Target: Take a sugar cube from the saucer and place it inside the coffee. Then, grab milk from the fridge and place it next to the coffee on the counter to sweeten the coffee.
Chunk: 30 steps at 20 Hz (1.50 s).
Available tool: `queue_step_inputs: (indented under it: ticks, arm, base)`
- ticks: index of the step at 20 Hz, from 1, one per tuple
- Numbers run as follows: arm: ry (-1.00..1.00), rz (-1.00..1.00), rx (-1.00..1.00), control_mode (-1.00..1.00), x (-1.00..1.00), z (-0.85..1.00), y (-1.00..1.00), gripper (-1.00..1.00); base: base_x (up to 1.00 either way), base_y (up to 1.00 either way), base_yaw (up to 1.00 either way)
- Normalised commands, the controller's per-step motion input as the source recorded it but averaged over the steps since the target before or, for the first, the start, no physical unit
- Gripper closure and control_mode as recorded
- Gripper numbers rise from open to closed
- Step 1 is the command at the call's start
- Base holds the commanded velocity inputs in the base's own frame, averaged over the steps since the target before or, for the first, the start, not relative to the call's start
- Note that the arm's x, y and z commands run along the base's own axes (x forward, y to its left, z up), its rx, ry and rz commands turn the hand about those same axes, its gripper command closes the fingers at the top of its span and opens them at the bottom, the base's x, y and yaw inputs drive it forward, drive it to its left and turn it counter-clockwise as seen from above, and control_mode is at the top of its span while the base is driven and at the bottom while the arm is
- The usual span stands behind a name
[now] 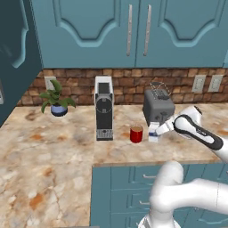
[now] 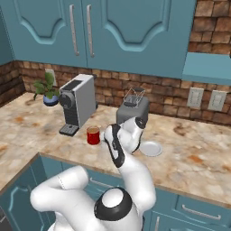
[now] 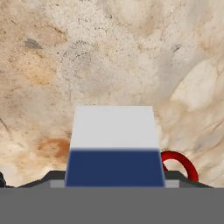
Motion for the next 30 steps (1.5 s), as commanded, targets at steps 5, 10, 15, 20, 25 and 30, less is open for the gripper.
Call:
queue_step_inputs:
  ticks: [5,10,15,20,25,30]
  arm:
    - [-0.26,0.00,-0.20,-1.00,-0.10,0.00,0.12,1.00]
    - [-0.22,0.00,-0.10,-1.00,0.05,-0.03,0.00,1.00]
    - [-0.09,0.00,-0.01,-1.00,0.32,-0.08,-0.17,1.00]
    - [-0.03,0.04,0.00,-1.00,0.12,-0.05,-0.38,-1.00]
    - [0.00,0.00,0.01,-1.00,0.02,0.07,-0.17,-1.00]
    - [-0.03,0.00,0.00,-1.00,0.00,0.25,-0.23,-1.00]
  base:
    - [0.00,0.00,0.00]
    - [0.00,0.00,0.00]
    - [0.00,0.00,0.00]
    - [0.00,0.00,0.00]
    - [0.00,0.00,0.00]
    - [0.00,0.00,0.00]
